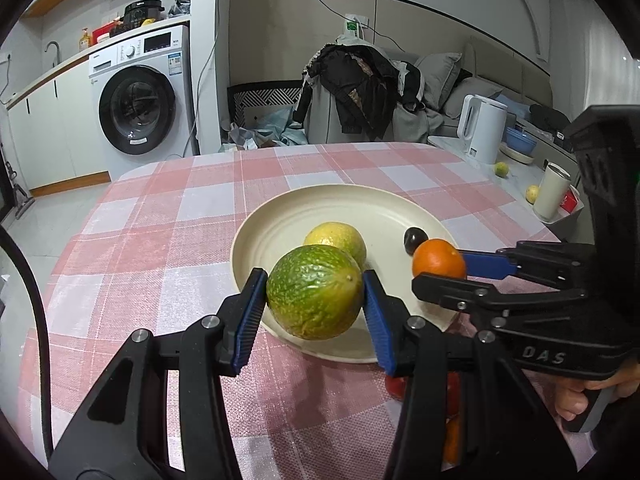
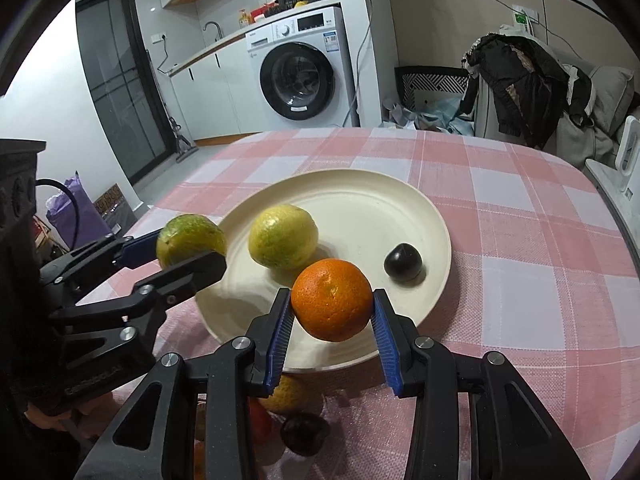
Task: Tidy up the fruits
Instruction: 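Lift both fruits onto the plate and open both tools to release them, then withdraw both tools from the plate toward the remaining fruits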
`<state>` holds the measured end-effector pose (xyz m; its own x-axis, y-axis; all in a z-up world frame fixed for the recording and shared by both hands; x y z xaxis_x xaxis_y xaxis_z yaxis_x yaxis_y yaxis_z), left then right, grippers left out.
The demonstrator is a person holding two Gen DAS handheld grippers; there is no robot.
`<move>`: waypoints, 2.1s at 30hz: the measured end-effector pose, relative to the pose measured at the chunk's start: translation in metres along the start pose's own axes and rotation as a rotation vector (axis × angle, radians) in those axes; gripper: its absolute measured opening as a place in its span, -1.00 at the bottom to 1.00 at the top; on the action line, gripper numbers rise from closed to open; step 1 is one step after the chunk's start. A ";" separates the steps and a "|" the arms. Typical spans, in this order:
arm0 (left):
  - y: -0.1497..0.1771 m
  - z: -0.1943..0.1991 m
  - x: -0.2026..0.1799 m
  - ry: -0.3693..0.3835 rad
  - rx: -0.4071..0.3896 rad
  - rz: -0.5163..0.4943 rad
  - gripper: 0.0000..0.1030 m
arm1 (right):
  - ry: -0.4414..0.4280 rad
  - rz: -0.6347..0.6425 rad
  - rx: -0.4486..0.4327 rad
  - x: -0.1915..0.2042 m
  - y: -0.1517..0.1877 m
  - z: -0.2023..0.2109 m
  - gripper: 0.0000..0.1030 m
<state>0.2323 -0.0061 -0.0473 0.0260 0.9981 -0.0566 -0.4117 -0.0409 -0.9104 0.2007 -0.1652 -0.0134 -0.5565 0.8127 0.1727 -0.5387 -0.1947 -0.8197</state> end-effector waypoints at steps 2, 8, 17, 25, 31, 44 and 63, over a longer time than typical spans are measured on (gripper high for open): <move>0.000 0.000 -0.002 0.005 0.005 -0.003 -0.13 | 0.003 -0.005 0.007 -0.002 0.001 -0.002 -0.21; 0.002 -0.005 -0.002 0.014 0.028 -0.008 -0.13 | 0.015 0.002 0.015 -0.002 0.003 -0.005 -0.21; 0.003 -0.004 0.005 0.004 0.025 0.037 -0.12 | 0.024 0.045 0.008 0.005 0.003 0.000 0.07; 0.001 0.018 0.011 0.017 0.005 0.079 0.41 | 0.077 0.084 -0.042 0.002 -0.001 0.029 0.76; -0.004 0.056 0.014 -0.014 -0.058 0.068 0.99 | 0.109 0.074 -0.066 -0.004 -0.002 0.052 1.00; 0.003 0.118 0.008 -0.024 -0.075 0.056 0.99 | 0.077 0.047 -0.023 -0.002 0.017 0.081 1.00; 0.011 0.130 -0.007 -0.013 -0.044 -0.009 0.99 | 0.019 0.146 0.053 0.033 0.035 0.084 1.00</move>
<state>0.1089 -0.0077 -0.0034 0.0174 0.9989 -0.0427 -0.3714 -0.0332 -0.9279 0.1101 -0.1910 0.0091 -0.6197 0.7837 0.0431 -0.4859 -0.3399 -0.8052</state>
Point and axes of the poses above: each gripper's, at about its wrist camera, not at the fingertips, and z roughly against the way its jaws point, x to its left, y to its underside, the point moved 4 cm from there along -z, roughly the way its jaws point, and after that the axes turned 12 degrees about -x, right-handed, at the moved point
